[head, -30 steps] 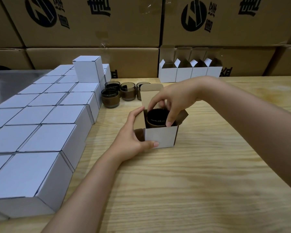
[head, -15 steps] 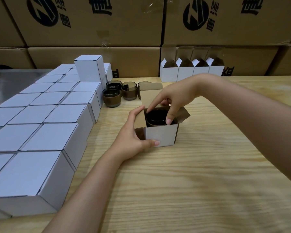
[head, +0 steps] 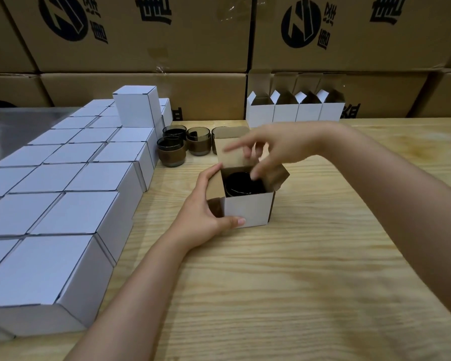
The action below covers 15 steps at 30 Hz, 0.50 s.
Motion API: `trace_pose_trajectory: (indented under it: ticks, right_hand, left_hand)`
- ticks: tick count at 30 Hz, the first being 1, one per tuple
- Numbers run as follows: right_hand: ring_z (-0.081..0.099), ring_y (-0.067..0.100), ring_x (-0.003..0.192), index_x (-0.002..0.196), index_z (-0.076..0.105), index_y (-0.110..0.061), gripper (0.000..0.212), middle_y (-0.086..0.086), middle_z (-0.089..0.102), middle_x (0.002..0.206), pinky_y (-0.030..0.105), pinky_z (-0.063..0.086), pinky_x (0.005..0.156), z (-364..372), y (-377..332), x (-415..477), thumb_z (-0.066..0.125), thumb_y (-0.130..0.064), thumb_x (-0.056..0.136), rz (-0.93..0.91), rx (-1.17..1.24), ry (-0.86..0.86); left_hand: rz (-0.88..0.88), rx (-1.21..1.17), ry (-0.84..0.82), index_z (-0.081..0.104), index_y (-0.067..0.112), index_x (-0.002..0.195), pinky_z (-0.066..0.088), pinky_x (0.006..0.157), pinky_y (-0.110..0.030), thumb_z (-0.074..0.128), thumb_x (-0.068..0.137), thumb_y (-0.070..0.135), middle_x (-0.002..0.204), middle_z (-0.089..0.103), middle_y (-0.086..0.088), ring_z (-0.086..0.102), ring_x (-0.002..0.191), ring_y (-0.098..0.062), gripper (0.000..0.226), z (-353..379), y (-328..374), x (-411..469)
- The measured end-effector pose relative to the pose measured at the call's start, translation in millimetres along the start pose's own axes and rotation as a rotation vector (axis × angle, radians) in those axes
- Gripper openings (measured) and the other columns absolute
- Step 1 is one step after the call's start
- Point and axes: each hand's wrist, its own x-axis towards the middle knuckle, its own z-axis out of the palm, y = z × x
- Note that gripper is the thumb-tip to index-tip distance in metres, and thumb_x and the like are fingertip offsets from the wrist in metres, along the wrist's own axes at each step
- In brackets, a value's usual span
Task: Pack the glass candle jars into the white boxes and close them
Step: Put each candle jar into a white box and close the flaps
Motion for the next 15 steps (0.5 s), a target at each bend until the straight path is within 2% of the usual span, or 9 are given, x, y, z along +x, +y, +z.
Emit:
trace_pose_trajectory:
  ticks: [2, 4, 6, 8, 10, 12, 13, 15]
  right_hand:
    - [0.057, 0.006, 0.091, 0.115, 0.058, -0.046, 0.035, -0.007, 0.060, 0.104, 0.017, 0.046, 0.077, 10.9, 12.4, -15.1, 0.062, -0.020, 0.091, -0.114, 0.415, 0.483]
    - [0.058, 0.010, 0.093, 0.114, 0.062, -0.034, 0.029, -0.004, 0.062, 0.106, 0.024, 0.047, 0.077, 33.9, 24.9, -24.1, 0.051, -0.013, 0.097, -0.091, 0.890, 0.929]
    - [0.057, 0.013, 0.092, 0.119, 0.059, -0.027, 0.031, 0.000, 0.061, 0.109, 0.027, 0.047, 0.077, 67.2, 29.6, -23.1, 0.044, -0.008, 0.099, 0.089, 1.191, 1.110]
    - [0.058, 0.016, 0.091, 0.129, 0.054, -0.021, 0.032, 0.003, 0.062, 0.112, 0.030, 0.047, 0.078, 99.2, 28.2, -16.4, 0.047, -0.011, 0.099, 0.212, 1.433, 1.035]
    - [0.063, 0.020, 0.098, 0.137, 0.047, -0.013, 0.041, 0.007, 0.065, 0.117, 0.033, 0.049, 0.085, 119.2, 22.1, -10.2, 0.050, -0.022, 0.098, 0.210, 1.584, 0.853]
    - [0.061, 0.025, 0.113, 0.138, 0.047, -0.012, 0.046, 0.011, 0.061, 0.127, 0.039, 0.049, 0.096, 128.5, 16.2, -4.0, 0.052, -0.030, 0.096, 0.175, 1.516, 0.730]
    - [0.060, 0.025, 0.115, 0.136, 0.050, -0.013, 0.043, 0.011, 0.061, 0.128, 0.039, 0.049, 0.096, 129.4, 13.7, -1.4, 0.052, -0.029, 0.096, 0.156, 1.484, 0.724]
    - [0.065, 0.019, 0.107, 0.124, 0.060, -0.018, 0.028, 0.004, 0.067, 0.119, 0.032, 0.054, 0.084, 129.9, 13.0, 1.8, 0.052, -0.021, 0.097, 0.130, 1.494, 0.771]
  left_hand:
    - [-0.005, -0.013, -0.002, 0.029, 0.050, 0.138, 0.048, 0.101, -0.039, 0.092, 0.060, 0.018, 0.132, 0.047, 0.022, 0.056, 0.117, -0.011, 0.106, 0.7, 0.3, 0.0]
    - [-0.006, -0.014, -0.002, 0.029, 0.051, 0.138, 0.048, 0.101, -0.039, 0.092, 0.060, 0.018, 0.129, 0.046, 0.029, 0.056, 0.117, -0.010, 0.105, 0.7, 0.1, 0.0]
    - [-0.011, -0.015, -0.002, 0.029, 0.052, 0.137, 0.048, 0.101, -0.038, 0.091, 0.060, 0.018, 0.124, 0.047, 0.034, 0.056, 0.116, -0.008, 0.105, 0.6, -0.3, -0.2]
    - [-0.015, -0.011, -0.006, 0.028, 0.053, 0.137, 0.049, 0.100, -0.035, 0.091, 0.060, 0.020, 0.117, 0.049, 0.041, 0.057, 0.114, -0.003, 0.105, 0.3, 0.0, -0.1]
    - [-0.021, -0.011, -0.006, 0.022, 0.057, 0.138, 0.050, 0.098, -0.030, 0.091, 0.061, 0.021, 0.115, 0.049, 0.045, 0.057, 0.113, -0.001, 0.110, 0.2, -0.1, 0.1]
    - [-0.023, -0.032, 0.017, 0.009, 0.059, 0.140, 0.051, 0.092, -0.025, 0.091, 0.062, 0.018, 0.115, 0.058, 0.031, 0.061, 0.108, -0.002, 0.121, 0.7, -3.1, 0.6]
    - [-0.029, -0.035, 0.034, 0.002, 0.057, 0.141, 0.051, 0.091, -0.024, 0.090, 0.062, 0.018, 0.114, 0.060, 0.022, 0.063, 0.105, -0.003, 0.125, 1.0, -4.8, 0.7]
    - [-0.031, -0.037, 0.063, 0.000, 0.049, 0.139, 0.050, 0.095, -0.031, 0.090, 0.063, 0.016, 0.114, 0.059, 0.010, 0.063, 0.105, -0.008, 0.122, 2.5, -5.8, 0.6]
